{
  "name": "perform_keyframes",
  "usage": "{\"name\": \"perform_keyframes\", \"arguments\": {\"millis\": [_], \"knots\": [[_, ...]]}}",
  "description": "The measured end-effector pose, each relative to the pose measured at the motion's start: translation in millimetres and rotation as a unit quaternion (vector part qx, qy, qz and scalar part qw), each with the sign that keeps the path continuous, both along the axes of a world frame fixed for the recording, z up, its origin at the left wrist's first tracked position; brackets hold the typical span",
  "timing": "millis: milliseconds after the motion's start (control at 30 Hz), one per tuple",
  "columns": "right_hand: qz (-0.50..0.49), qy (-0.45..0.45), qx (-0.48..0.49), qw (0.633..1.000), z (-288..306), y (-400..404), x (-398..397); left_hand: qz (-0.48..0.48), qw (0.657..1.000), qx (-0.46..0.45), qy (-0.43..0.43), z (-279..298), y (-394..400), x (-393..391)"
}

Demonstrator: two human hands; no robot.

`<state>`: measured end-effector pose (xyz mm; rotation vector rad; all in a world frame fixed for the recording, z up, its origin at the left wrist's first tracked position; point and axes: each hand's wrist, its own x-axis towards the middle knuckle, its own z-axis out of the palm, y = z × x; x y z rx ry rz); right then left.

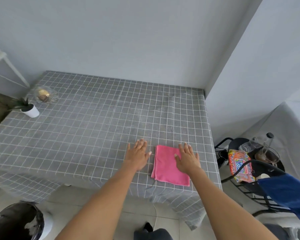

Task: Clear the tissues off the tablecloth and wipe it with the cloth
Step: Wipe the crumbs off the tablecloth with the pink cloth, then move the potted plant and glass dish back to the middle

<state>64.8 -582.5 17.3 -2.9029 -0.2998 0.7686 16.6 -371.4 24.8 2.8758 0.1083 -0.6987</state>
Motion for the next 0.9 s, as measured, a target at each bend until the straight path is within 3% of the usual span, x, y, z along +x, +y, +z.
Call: {"name": "perform_keyframes", "arguments": {"millis": [267,567,900], "knots": [[0.048,-0.050,0.000,0.998,40,68,-15,0.052,0.998,0.014,-0.024,37,90,-15],[0.102,-0.064,0.007,0.993,71,203,-46,0.113,0.993,0.016,-0.029,60,212,-73],[0.165,-0.059,0.029,0.984,71,343,-80,0.179,0.982,0.057,-0.018,69,356,-138]]}}
